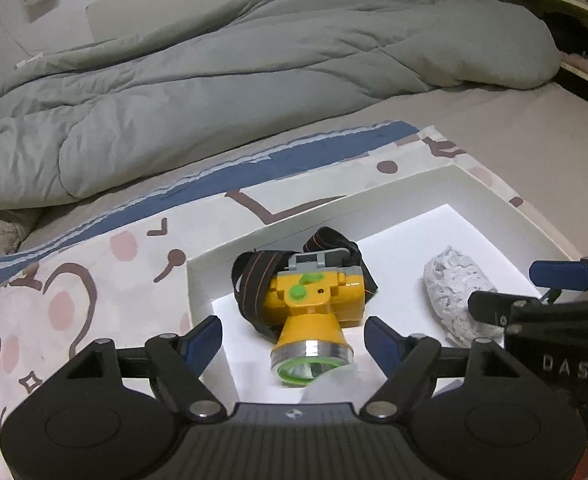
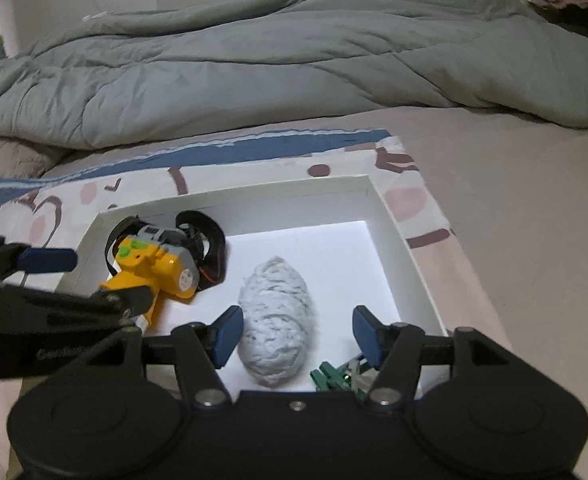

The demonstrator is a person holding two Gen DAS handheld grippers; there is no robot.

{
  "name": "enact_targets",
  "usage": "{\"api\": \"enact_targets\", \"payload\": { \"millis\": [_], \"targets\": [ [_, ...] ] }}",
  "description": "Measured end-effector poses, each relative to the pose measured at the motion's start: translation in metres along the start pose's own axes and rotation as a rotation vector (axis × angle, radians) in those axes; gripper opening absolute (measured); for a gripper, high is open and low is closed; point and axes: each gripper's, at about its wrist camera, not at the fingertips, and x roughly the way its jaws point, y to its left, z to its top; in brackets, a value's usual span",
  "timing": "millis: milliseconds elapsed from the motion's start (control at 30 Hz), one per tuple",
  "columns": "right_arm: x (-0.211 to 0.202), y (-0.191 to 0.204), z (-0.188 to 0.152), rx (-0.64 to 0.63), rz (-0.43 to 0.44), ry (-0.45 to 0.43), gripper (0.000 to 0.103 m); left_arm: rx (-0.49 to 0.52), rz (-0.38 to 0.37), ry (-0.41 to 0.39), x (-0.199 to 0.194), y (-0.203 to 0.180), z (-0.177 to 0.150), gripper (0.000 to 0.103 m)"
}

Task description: Organize objects

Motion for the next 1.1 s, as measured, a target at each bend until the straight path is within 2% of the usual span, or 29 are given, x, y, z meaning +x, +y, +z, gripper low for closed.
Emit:
{"api": "enact_targets", "payload": {
  "millis": [333, 533, 1100],
  "targets": [
    [-0.023, 0.007, 0.006, 0.009, -0.006, -0.021, 0.065, -0.063, 0.008, -0.018, -0.034, 0.021, 0.0, 0.079],
    [-0.049, 0.018, 0.008, 0.013, -0.041, -0.046, 0.071, -0.094, 0.006, -0.054, -0.066, 0.038, -0.002, 0.079],
    [-0.15, 0.054, 0.007, -0.02, -0.084, -0.154, 0.077, -0.126, -0.012, -0.141, -0.171, 0.077, -0.022, 0.079]
  ]
}}
